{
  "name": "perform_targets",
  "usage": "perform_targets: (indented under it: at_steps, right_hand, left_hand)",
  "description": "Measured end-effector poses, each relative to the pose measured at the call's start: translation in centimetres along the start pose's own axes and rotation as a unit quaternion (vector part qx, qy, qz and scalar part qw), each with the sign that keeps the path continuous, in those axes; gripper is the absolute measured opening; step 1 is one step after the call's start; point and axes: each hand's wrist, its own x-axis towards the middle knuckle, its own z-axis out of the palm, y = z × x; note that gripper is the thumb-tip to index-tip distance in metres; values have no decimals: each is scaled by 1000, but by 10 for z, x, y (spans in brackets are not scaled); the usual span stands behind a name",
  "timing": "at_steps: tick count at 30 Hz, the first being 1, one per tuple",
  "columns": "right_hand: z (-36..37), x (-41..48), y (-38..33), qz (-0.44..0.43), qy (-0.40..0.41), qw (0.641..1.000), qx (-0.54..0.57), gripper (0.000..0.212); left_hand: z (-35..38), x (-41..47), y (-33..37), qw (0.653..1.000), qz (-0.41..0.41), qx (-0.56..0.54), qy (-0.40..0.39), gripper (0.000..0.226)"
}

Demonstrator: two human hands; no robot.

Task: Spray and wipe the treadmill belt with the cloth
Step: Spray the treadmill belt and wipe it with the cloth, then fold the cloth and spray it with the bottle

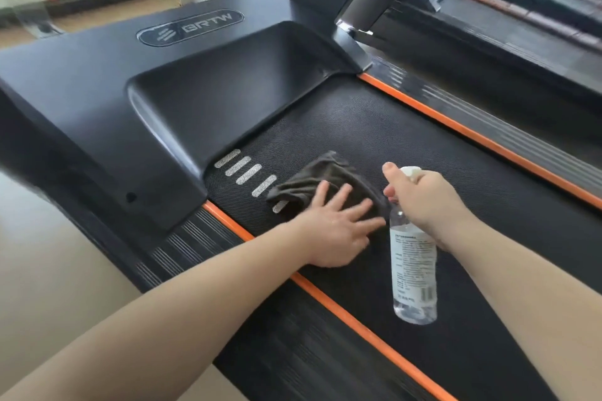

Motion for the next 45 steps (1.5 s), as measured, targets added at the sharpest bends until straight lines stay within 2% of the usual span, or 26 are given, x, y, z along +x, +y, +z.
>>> perform_targets:
  at_steps: [2,3,5,9,13,15,17,21,24,26,28,29,30,31,33,35,38,41,43,45]
  right_hand:
    - [1,-1,3,-12,-6,1000,-9,52]
    - [2,-2,4,-18,-9,1000,-15,51]
    - [4,-5,1,-30,-7,999,-31,52]
    - [5,-9,-5,-35,-1,999,-37,57]
    - [0,-10,-2,-32,-23,999,19,54]
    - [-4,-8,1,-43,-28,999,18,55]
    - [-7,-5,5,-42,-19,999,19,54]
    - [-10,-2,9,-30,14,999,-3,55]
    - [-10,0,14,-3,13,1000,12,57]
    - [-7,2,22,22,-8,1000,17,54]
    - [-4,7,30,33,-31,999,-19,49]
    - [-2,9,32,41,-43,998,-34,45]
    - [-1,10,33,51,-57,996,-37,41]
    - [0,12,33,63,-77,995,-31,39]
    - [3,13,32,83,-124,989,-25,35]
    - [6,15,30,87,-154,983,-57,32]
    - [9,18,30,99,-160,979,-85,25]
    - [8,15,32,102,-178,973,-110,24]
    - [4,12,30,109,-191,968,-118,25]
    - [-2,7,23,109,-210,960,-147,27]
  left_hand:
    - [2,0,10,998,61,-29,-4,54]
    - [2,1,8,997,58,-54,9,56]
    - [0,2,-5,996,7,-85,37,59]
    - [-7,12,-44,990,-118,-64,49,58]
    - [-14,17,-99,963,-258,-38,65,62]
    - [-13,20,-105,952,-296,-31,67,61]
    - [-12,26,-92,961,-264,-15,78,57]
    - [-7,32,-37,995,-46,31,80,55]
    - [1,29,1,993,80,-74,50,54]
    - [1,21,4,973,96,-190,89,51]
    - [-4,14,-8,940,44,-277,195,43]
    - [-6,11,-14,927,3,-278,253,39]
    - [-9,8,-22,924,-42,-241,295,36]
    - [-12,5,-28,931,-85,-181,305,34]
    - [-13,-1,-37,954,-164,-80,238,38]
    - [-13,-5,-41,959,-219,-56,169,52]
    - [-14,-7,-39,945,-278,-60,159,67]
    - [-23,-12,-31,905,-397,7,154,86]
    - [-24,-13,-32,903,-410,6,126,81]
    - [-24,-14,-36,913,-385,-62,124,64]
